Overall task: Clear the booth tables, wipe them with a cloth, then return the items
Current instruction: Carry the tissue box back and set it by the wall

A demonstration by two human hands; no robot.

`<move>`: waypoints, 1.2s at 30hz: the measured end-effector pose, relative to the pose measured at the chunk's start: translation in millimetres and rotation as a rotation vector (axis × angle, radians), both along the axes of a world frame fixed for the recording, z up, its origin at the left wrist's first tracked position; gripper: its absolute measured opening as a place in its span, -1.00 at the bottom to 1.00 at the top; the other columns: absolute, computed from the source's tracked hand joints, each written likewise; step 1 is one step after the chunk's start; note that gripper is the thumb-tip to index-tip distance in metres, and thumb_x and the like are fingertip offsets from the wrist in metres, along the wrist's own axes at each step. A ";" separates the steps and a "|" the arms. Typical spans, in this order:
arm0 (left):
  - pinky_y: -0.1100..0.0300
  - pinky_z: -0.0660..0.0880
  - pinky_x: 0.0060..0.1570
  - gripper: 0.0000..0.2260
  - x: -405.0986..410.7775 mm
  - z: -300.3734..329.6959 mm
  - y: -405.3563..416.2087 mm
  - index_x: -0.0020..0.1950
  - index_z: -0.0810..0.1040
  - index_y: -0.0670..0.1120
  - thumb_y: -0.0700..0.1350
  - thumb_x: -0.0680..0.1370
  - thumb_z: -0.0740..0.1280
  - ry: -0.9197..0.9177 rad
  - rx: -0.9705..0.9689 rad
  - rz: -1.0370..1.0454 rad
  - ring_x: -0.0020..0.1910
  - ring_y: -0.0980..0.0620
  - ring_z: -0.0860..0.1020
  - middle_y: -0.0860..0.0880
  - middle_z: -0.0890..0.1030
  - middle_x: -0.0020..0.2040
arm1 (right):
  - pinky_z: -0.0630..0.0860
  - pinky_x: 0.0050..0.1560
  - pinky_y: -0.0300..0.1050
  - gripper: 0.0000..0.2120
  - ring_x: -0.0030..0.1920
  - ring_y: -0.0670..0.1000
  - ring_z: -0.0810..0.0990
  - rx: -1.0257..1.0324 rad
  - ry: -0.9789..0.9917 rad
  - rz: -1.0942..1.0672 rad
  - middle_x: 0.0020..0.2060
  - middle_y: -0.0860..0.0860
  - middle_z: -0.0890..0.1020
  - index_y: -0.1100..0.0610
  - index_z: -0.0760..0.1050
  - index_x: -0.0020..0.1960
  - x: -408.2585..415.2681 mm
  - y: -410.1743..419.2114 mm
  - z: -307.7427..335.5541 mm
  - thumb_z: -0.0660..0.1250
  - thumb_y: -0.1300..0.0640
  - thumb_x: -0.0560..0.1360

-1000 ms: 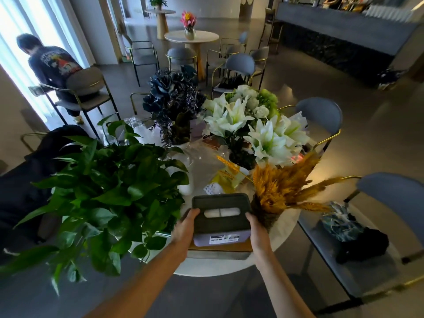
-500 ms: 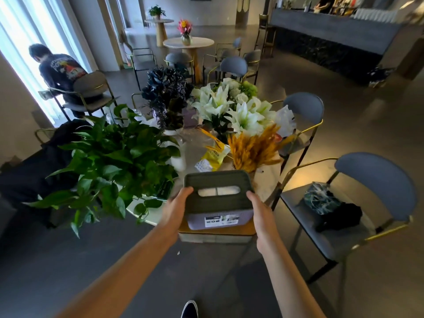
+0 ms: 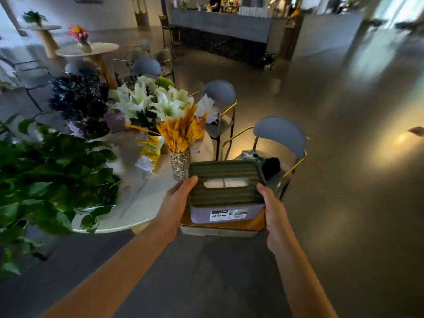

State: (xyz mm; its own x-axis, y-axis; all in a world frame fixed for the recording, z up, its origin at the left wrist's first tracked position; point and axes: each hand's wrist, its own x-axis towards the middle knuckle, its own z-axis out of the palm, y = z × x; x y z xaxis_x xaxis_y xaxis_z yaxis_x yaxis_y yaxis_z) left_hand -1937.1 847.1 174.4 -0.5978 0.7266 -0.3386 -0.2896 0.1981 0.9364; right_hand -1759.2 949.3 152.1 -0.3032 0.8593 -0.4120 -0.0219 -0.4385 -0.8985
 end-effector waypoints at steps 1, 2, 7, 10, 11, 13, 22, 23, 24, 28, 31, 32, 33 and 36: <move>0.27 0.56 -0.26 -0.83 7.1 2.0 -0.3 0.07 0.63 0.00 0.06 0.61 0.34 0.010 -0.006 -0.050 -0.17 0.10 0.70 0.02 0.74 -0.11 | 0.59 0.02 0.04 -0.74 -0.04 0.10 0.69 0.008 0.019 -0.055 -0.10 0.05 0.74 0.04 0.64 0.04 12.2 -9.1 1.9 0.34 -0.12 0.56; 0.22 0.57 -0.13 -0.83 12.8 5.1 -0.5 0.05 0.62 0.02 0.08 0.61 0.34 0.014 -0.013 -0.085 -0.07 0.06 0.69 -0.01 0.73 -0.04 | 0.58 -0.07 -0.01 -0.75 -0.08 0.07 0.70 0.020 0.034 -0.084 -0.15 0.02 0.74 0.05 0.64 0.03 20.5 -17.1 5.8 0.34 -0.10 0.57; -0.08 0.52 0.29 -0.80 47.3 8.6 -18.7 0.11 0.64 0.01 0.09 0.61 0.33 0.009 0.007 -0.357 0.11 -0.08 0.67 -0.06 0.73 0.05 | 0.62 -0.09 -0.11 -0.78 -0.12 0.02 0.70 0.022 0.072 -0.337 -0.17 0.01 0.74 0.08 0.64 -0.01 74.8 -80.1 4.5 0.37 -0.07 0.54; -0.06 0.53 0.27 -0.76 79.6 2.3 -37.6 0.12 0.67 -0.03 0.07 0.63 0.30 0.021 0.002 -0.552 0.10 -0.07 0.68 -0.06 0.73 0.04 | 0.56 -0.34 -0.29 -0.80 -0.30 -0.09 0.68 -0.008 0.097 -0.502 -0.31 -0.06 0.72 0.07 0.61 -0.08 115.9 -136.5 -1.6 0.28 0.01 0.61; -0.03 0.56 0.23 -0.75 93.5 0.9 -44.4 0.13 0.67 -0.05 0.07 0.63 0.30 0.018 0.000 -0.612 0.09 -0.08 0.68 -0.06 0.74 0.03 | 0.56 -0.34 -0.30 -0.80 -0.32 -0.12 0.68 -0.007 0.087 -0.551 -0.31 -0.07 0.72 0.07 0.60 -0.08 129.5 -156.1 -1.6 0.28 0.01 0.61; 0.09 0.63 0.02 -0.74 117.3 0.7 -57.6 0.14 0.66 -0.07 0.04 0.64 0.29 0.003 -0.008 -0.696 0.03 -0.07 0.71 -0.06 0.74 -0.01 | 0.59 -0.25 -0.25 -0.82 -0.29 -0.11 0.68 -0.015 0.052 -0.628 -0.26 -0.04 0.72 0.06 0.60 -0.08 149.6 -188.9 2.6 0.29 0.00 0.60; 0.35 0.53 -0.38 -0.79 263.6 12.3 -131.3 0.09 0.63 -0.03 0.06 0.65 0.28 0.042 -0.047 -1.139 -0.26 0.16 0.69 -0.03 0.72 -0.05 | 0.60 -0.24 -0.23 -0.76 -0.10 0.02 0.72 -0.052 -0.016 -1.108 -0.05 0.07 0.74 0.06 0.63 0.04 262.1 -344.0 16.5 0.34 -0.09 0.55; 0.29 0.57 -0.26 -0.79 278.2 12.8 -138.4 0.09 0.64 -0.01 0.07 0.64 0.28 0.055 -0.047 -1.168 -0.17 0.12 0.70 -0.04 0.73 -0.01 | 0.57 -0.31 -0.27 -0.76 -0.16 -0.02 0.72 -0.044 -0.025 -1.135 -0.10 0.04 0.75 0.06 0.63 0.03 270.3 -359.4 20.7 0.33 -0.10 0.56; 0.20 0.59 -0.11 -0.77 296.2 13.7 -149.5 0.10 0.65 0.00 0.09 0.63 0.29 0.069 -0.049 -1.206 -0.06 0.05 0.70 -0.05 0.73 0.03 | 0.53 -0.36 -0.31 -0.75 -0.22 -0.05 0.72 -0.023 -0.038 -1.168 -0.14 0.01 0.75 0.05 0.62 0.03 284.3 -378.8 20.7 0.31 -0.10 0.57; 0.04 0.57 0.08 -0.72 368.7 15.0 -203.2 0.19 0.64 0.00 0.13 0.61 0.30 0.074 -0.047 -1.344 0.08 -0.05 0.68 -0.05 0.72 0.07 | 0.46 -0.39 -0.38 -0.73 -0.27 -0.14 0.69 0.000 -0.059 -1.313 -0.17 -0.03 0.74 0.03 0.61 0.04 337.0 -457.1 24.7 0.27 -0.14 0.58; 0.05 0.60 0.03 -0.73 423.7 17.8 -248.9 0.20 0.62 -0.04 0.08 0.62 0.32 0.039 -0.043 -1.429 0.03 -0.05 0.70 -0.08 0.73 0.04 | 0.48 -0.34 -0.31 -0.64 -0.18 -0.11 0.67 -0.048 -0.039 -1.409 -0.06 0.00 0.70 0.03 0.58 0.10 372.9 -517.7 27.3 0.33 -0.23 0.52; 0.06 0.61 0.03 -0.73 444.4 17.4 -268.0 0.21 0.62 -0.06 0.07 0.62 0.32 0.024 -0.046 -1.464 0.03 -0.04 0.70 -0.09 0.73 0.04 | 0.48 -0.35 -0.30 -0.68 -0.20 -0.11 0.67 -0.058 -0.026 -1.444 -0.06 0.00 0.69 0.03 0.57 0.07 388.1 -542.0 27.4 0.33 -0.21 0.53; 0.08 0.61 0.03 -0.73 462.9 18.5 -287.4 0.21 0.62 -0.06 0.06 0.61 0.32 0.014 -0.042 -1.498 0.03 -0.03 0.70 -0.08 0.73 0.05 | 0.47 -0.40 -0.34 -0.74 -0.26 -0.13 0.67 -0.054 -0.004 -1.476 -0.10 -0.01 0.68 0.03 0.56 0.04 401.0 -564.8 30.1 0.31 -0.16 0.55; 0.25 0.58 -0.16 -0.76 516.9 18.3 -341.5 0.19 0.63 -0.01 0.06 0.62 0.32 0.030 -0.017 -1.579 -0.03 0.08 0.70 -0.02 0.74 0.02 | 0.40 -0.53 -0.41 -0.61 -0.21 -0.11 0.64 -0.071 0.003 -1.569 -0.04 -0.02 0.63 0.07 0.50 0.26 443.7 -625.8 28.8 0.31 -0.14 0.55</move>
